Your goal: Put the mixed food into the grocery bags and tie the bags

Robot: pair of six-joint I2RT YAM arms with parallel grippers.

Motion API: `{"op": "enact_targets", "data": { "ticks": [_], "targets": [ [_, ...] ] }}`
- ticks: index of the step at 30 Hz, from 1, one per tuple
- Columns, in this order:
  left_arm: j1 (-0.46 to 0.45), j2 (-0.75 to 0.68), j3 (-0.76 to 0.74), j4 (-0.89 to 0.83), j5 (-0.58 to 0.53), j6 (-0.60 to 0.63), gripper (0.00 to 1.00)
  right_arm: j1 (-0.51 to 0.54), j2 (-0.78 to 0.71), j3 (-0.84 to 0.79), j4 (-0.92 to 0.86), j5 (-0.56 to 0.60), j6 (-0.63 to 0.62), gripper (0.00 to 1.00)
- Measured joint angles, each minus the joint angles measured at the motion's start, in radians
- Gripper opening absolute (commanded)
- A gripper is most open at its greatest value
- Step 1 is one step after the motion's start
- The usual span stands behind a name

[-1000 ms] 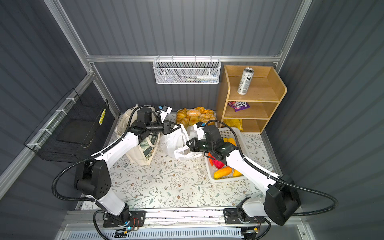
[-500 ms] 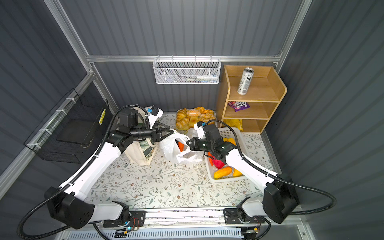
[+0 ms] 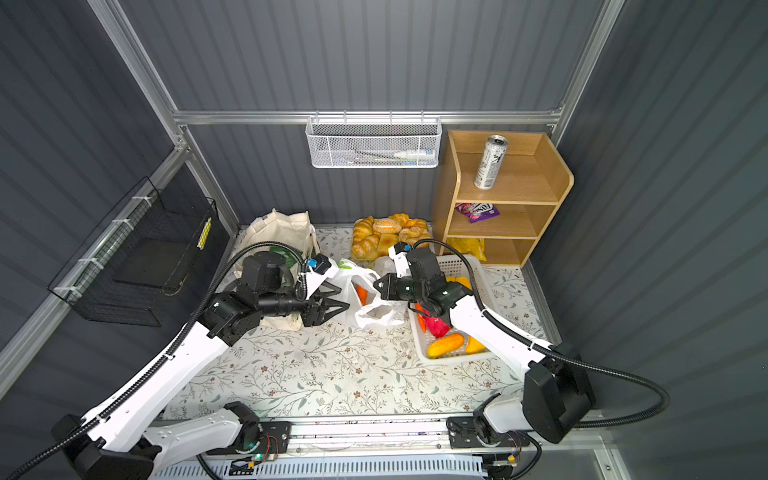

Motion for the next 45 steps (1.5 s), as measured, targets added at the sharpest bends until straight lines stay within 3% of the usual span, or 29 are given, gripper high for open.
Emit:
{"op": "enact_targets", "data": {
  "ticks": [8, 13, 22, 26, 27, 32, 35, 40, 45],
  "targets": [
    [-0.222, 0.013, 0.003, -0.068, -0.204, 0.046, 0.59, -0.001, 0.021, 0.005, -0.004, -0.002, 0.000, 0.00],
    [-0.296, 0.020, 0.006, -0.077, -0.320, 0.069, 0.60, -0.002, 0.023, 0.005, -0.004, -0.002, 0.000, 0.00],
    [-0.323, 0.077, 0.006, -0.040, -0.403, 0.092, 0.57, -0.002, 0.023, 0.005, -0.004, -0.002, 0.003, 0.00],
    [-0.323, 0.088, 0.001, 0.025, -0.447, 0.102, 0.33, -0.002, 0.023, 0.005, -0.004, -0.002, 0.004, 0.00],
    [-0.323, 0.095, 0.001, 0.043, -0.454, 0.105, 0.30, -0.002, 0.023, 0.005, -0.004, -0.003, 0.004, 0.00],
    [-0.323, 0.148, 0.001, 0.085, -0.449, 0.113, 0.42, -0.003, 0.022, 0.007, -0.010, -0.010, 0.003, 0.00],
    [-0.323, 0.174, 0.001, 0.086, -0.441, 0.116, 0.42, -0.007, 0.017, 0.009, -0.011, -0.012, 0.003, 0.00],
    [-0.323, 0.183, -0.006, 0.100, -0.444, 0.111, 0.00, -0.014, 0.008, 0.010, -0.014, -0.016, 0.003, 0.00],
    [-0.303, 0.200, 0.021, 0.112, -0.499, 0.077, 0.00, -0.030, 0.008, 0.063, -0.057, -0.027, -0.005, 0.00]
  ]
}}
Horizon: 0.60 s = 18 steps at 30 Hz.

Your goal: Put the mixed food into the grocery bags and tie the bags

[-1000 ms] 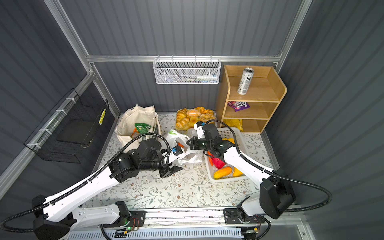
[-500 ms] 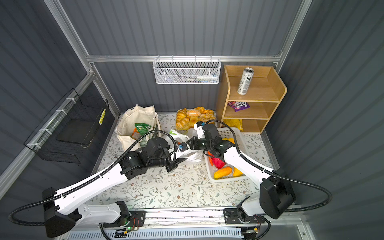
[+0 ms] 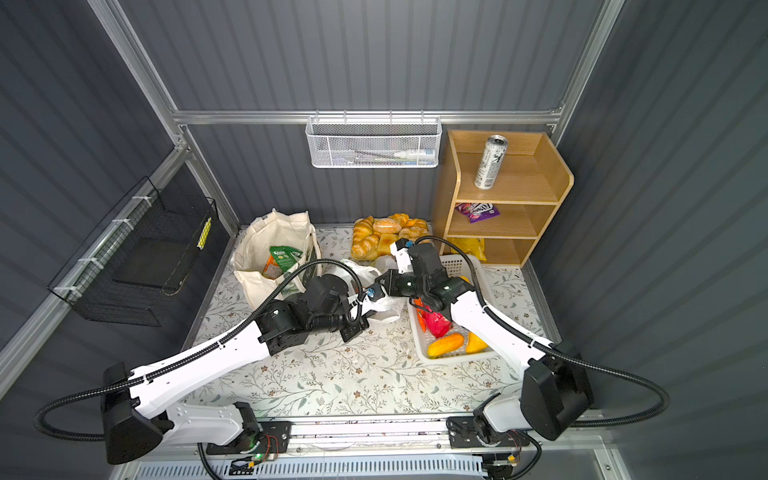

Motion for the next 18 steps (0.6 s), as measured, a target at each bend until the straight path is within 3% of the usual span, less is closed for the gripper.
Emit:
{"op": "enact_targets", "data": {
  "ticks": [7, 18],
  "targets": [
    [0.118, 0.131, 0.166, -0.067, -0.015, -0.040, 0.00, -0.016, -0.054, 0.114, -0.063, -0.015, -0.034, 0.00],
    [0.196, 0.155, 0.322, -0.161, 0.023, -0.075, 0.00, -0.016, -0.176, 0.104, -0.106, -0.025, -0.040, 0.00]
  ]
}}
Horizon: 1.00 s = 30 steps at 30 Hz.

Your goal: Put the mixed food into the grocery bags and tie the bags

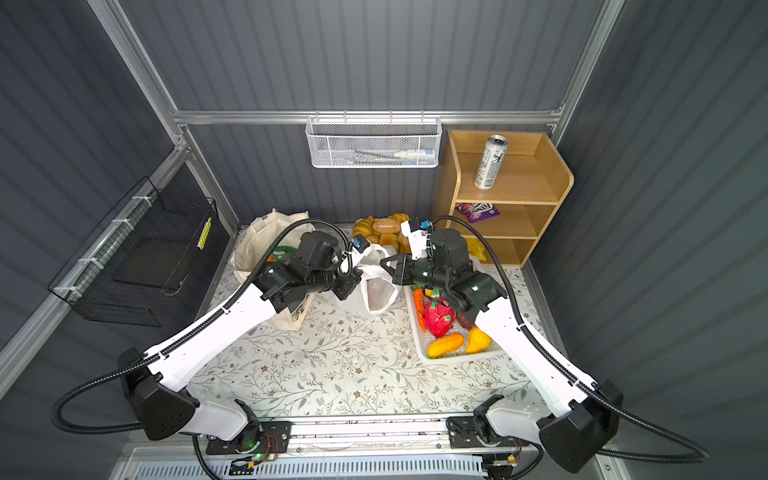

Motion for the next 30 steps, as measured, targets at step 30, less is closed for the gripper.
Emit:
{"op": "enact_targets", "data": {
  "ticks": [30],
  "targets": [
    [0.058, 0.101, 0.109, -0.053, 0.031, -0.023, 0.00, 0.112, 0.167, -0.197, 0.126, 0.002, 0.011, 0.00]
  ]
}}
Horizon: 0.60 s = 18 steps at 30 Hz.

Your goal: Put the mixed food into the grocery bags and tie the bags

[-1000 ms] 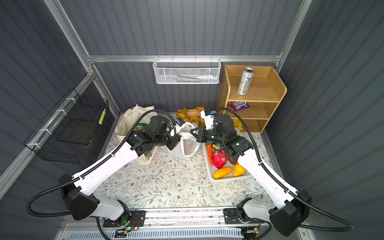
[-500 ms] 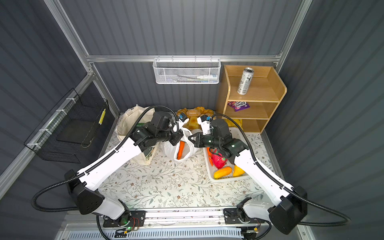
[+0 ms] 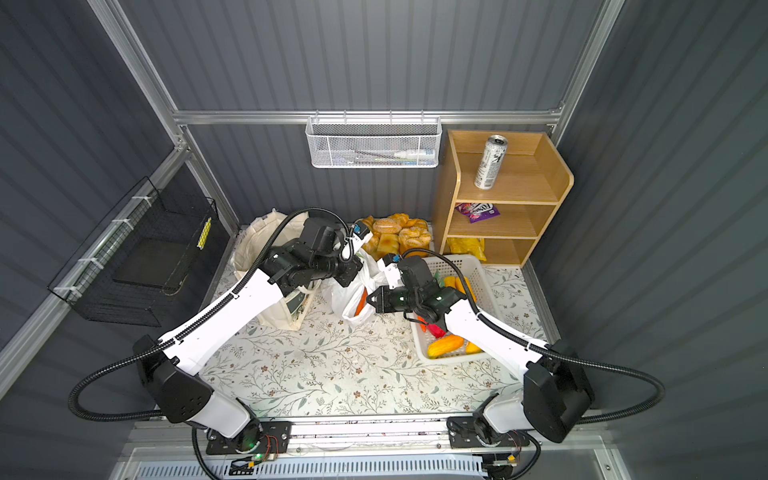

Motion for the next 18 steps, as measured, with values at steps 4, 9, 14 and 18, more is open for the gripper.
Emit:
{"op": "enact_targets", "data": {
  "ticks": [4, 9, 14, 18],
  "targets": [
    [0.003, -0.008, 0.000, 0.000, 0.022, 0.001, 0.02, -0.004, 0.002, 0.004, 0.018, 0.004, 0.000, 0.00],
    [0.003, -0.035, -0.031, 0.022, 0.040, 0.016, 0.35, -0.006, 0.017, 0.018, 0.032, 0.004, 0.001, 0.00],
    [0.005, -0.062, -0.063, 0.027, 0.054, 0.080, 0.50, -0.006, 0.028, 0.019, 0.035, 0.004, 0.001, 0.00],
    [0.009, -0.088, -0.065, 0.012, 0.064, 0.141, 0.61, -0.006, 0.036, 0.019, 0.046, 0.005, 0.001, 0.00]
  ]
}}
